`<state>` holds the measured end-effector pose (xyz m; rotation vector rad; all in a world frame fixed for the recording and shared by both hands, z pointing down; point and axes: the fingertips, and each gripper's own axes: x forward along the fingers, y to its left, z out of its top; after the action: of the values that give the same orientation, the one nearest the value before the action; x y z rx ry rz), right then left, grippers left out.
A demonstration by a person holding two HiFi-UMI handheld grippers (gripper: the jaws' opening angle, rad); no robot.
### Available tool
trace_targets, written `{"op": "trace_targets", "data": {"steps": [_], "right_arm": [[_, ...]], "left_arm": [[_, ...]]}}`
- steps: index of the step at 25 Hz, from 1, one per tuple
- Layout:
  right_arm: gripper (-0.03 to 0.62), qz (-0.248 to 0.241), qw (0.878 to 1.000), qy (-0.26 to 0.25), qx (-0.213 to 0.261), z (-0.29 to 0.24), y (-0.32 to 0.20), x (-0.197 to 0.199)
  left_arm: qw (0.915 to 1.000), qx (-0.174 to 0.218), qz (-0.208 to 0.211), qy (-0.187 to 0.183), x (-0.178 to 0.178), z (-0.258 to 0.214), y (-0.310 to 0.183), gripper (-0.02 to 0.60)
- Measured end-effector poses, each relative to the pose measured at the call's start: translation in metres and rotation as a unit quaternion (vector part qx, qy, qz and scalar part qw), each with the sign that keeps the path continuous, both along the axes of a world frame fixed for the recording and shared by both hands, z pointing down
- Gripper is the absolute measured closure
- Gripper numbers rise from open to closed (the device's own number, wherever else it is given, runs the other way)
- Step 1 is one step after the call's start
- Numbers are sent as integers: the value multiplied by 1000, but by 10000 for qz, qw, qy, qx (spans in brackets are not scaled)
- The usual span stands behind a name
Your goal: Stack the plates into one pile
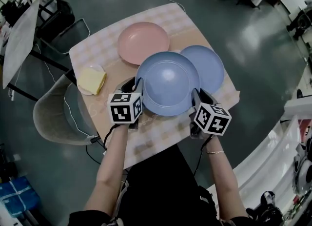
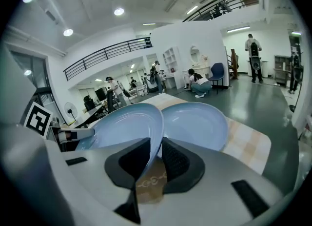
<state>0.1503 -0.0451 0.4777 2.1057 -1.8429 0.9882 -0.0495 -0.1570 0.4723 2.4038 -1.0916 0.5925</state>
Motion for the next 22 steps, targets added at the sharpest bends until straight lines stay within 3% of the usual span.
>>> {"op": "trace_targets", "data": {"steps": [6,12,22], "right_arm": [[526,597,9982,17,-7,-2,17,62],[525,1000,9950,52,-64,3,24,120],[526,1014,9943,23,-341,38,5,166]], "left_arm": [[9978,123,646,9,80,-11,-9,503],[9960,-10,885,150,150,-7,-17,503],[9952,-66,953,-195,197,29,-38,503]]}}
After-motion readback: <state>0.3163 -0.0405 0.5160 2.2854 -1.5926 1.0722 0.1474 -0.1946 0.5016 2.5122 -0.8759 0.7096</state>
